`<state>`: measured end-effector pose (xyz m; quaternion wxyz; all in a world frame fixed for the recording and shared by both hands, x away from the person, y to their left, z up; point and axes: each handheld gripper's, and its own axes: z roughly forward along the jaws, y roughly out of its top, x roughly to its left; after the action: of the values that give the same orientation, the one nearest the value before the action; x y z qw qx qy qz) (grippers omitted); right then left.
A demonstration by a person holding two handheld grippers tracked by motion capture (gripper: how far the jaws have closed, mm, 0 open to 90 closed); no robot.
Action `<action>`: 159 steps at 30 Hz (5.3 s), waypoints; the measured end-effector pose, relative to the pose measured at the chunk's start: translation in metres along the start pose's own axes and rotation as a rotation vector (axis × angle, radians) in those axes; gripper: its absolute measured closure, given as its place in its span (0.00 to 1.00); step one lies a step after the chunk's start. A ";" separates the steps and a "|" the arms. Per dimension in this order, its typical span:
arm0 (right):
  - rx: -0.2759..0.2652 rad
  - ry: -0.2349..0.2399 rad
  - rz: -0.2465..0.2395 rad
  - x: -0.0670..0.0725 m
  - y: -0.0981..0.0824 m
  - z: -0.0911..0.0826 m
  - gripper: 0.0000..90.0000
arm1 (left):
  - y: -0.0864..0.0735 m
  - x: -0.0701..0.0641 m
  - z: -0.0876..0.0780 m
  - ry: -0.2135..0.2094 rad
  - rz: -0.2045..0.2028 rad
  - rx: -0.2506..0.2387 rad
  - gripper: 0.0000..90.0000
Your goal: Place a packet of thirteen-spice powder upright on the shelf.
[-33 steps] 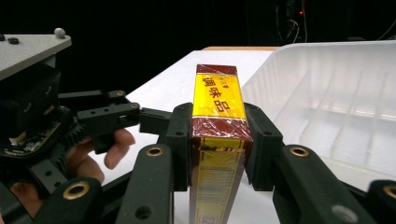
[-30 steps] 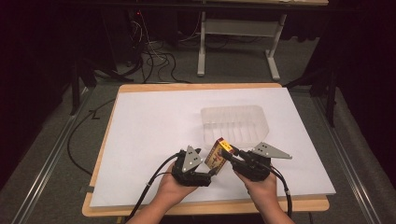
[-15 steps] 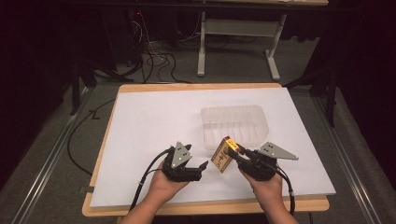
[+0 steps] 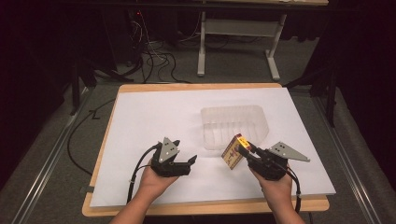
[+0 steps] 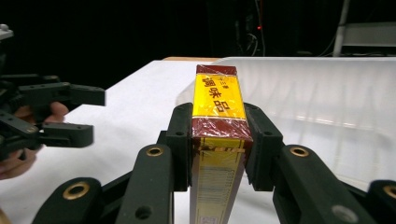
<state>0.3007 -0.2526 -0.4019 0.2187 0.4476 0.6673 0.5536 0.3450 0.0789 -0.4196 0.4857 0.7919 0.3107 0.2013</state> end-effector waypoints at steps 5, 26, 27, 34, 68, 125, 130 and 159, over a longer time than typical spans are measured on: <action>-0.005 -0.033 0.002 -0.007 0.000 -0.006 0.76 | -0.002 0.009 -0.005 0.022 -0.013 -0.002 0.23; -0.035 -0.148 0.013 -0.036 0.002 -0.026 0.76 | -0.013 0.044 -0.015 0.099 -0.069 -0.005 0.25; -0.039 -0.154 0.013 -0.037 0.002 -0.027 0.76 | -0.013 0.044 -0.016 0.100 -0.068 -0.005 0.25; -0.063 -0.198 0.014 -0.040 0.007 -0.029 0.76 | -0.015 0.040 -0.022 0.095 -0.050 -0.003 0.25; -0.122 -0.327 -0.008 -0.038 0.052 0.019 0.76 | -0.025 0.041 -0.032 0.093 -0.010 0.002 0.25; -0.043 -0.454 0.004 -0.045 0.045 0.081 0.75 | -0.026 0.040 -0.029 0.077 0.029 0.027 0.25; -0.029 -0.457 0.000 -0.045 0.039 0.085 0.74 | -0.026 0.040 -0.028 0.071 0.031 0.033 0.25; 0.007 -0.450 -0.014 -0.047 0.019 0.099 0.72 | -0.027 0.037 -0.026 0.062 0.047 0.044 0.25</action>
<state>0.4090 -0.2391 -0.4225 0.3643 0.5560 0.6067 0.4358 0.3479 0.1307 -0.4310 0.4535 0.8028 0.3113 0.2299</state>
